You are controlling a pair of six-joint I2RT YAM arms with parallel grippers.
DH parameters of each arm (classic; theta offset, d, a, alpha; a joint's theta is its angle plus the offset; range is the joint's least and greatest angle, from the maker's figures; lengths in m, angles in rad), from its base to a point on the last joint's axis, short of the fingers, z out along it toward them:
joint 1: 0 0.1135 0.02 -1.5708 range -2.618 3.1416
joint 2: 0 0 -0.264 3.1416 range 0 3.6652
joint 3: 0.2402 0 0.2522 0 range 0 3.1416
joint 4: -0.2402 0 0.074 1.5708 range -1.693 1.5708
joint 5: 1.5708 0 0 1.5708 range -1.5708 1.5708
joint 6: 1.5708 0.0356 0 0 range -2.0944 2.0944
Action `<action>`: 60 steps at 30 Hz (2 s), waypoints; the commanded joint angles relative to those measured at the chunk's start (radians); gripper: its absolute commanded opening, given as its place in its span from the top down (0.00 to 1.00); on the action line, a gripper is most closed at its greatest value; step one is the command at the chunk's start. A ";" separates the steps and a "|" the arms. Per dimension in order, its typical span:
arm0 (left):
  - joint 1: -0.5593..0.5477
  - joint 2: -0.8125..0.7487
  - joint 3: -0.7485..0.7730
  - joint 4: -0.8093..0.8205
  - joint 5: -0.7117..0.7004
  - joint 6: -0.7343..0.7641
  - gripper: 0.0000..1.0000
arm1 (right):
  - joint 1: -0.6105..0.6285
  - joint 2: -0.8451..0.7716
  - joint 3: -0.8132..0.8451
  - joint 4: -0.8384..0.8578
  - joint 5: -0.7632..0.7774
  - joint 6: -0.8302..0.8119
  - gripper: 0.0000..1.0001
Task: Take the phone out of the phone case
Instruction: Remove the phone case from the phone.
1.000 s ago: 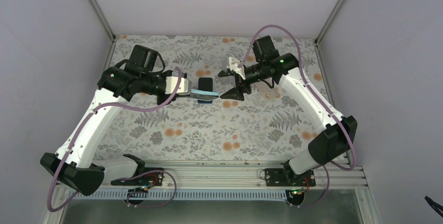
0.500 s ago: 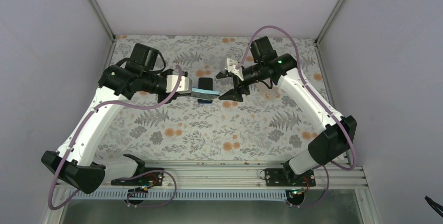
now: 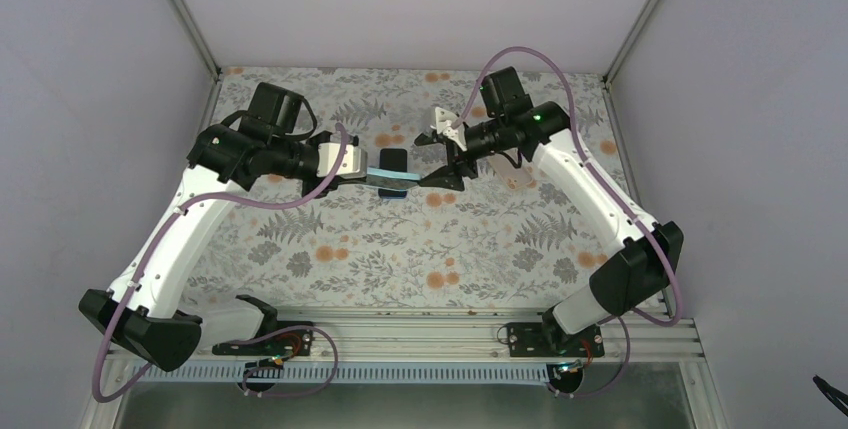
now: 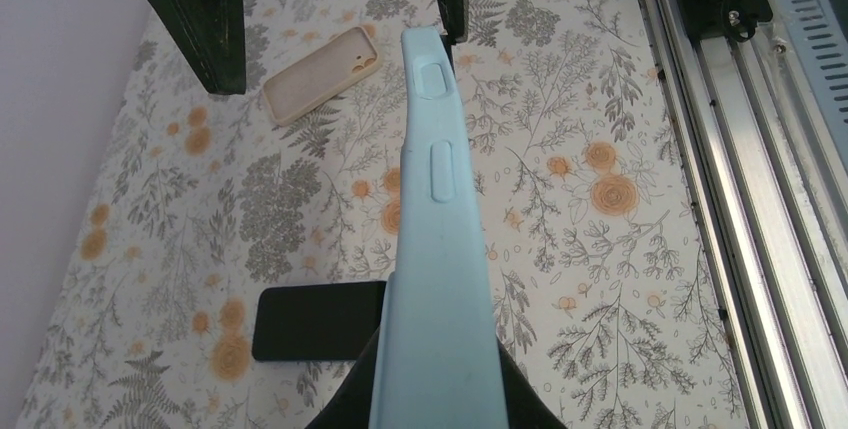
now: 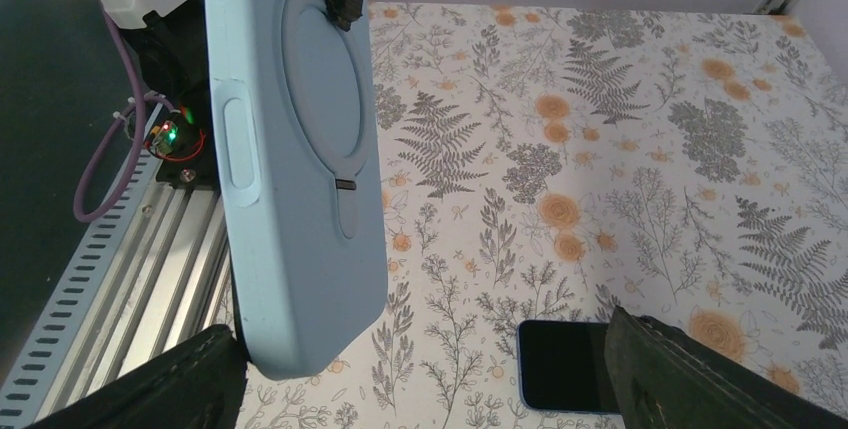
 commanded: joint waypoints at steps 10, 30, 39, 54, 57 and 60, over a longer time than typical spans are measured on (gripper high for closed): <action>0.002 -0.021 0.036 0.011 0.062 0.019 0.98 | -0.021 0.023 0.035 0.017 -0.013 0.006 0.09; 0.000 -0.029 0.060 -0.032 0.147 0.048 0.98 | -0.045 0.072 0.083 0.182 0.110 0.121 0.19; 0.002 0.021 0.121 -0.098 0.400 0.082 0.98 | 0.010 0.046 0.039 0.443 0.396 0.263 0.20; 0.015 0.065 0.208 -0.003 0.364 0.033 0.98 | 0.226 0.116 0.141 0.257 0.006 0.178 0.16; 0.015 0.062 0.189 0.060 0.266 -0.008 0.98 | 0.256 0.121 0.173 0.239 -0.069 0.190 0.15; 0.014 0.055 0.158 0.132 0.113 -0.051 0.98 | 0.275 0.158 0.243 0.178 -0.154 0.190 0.15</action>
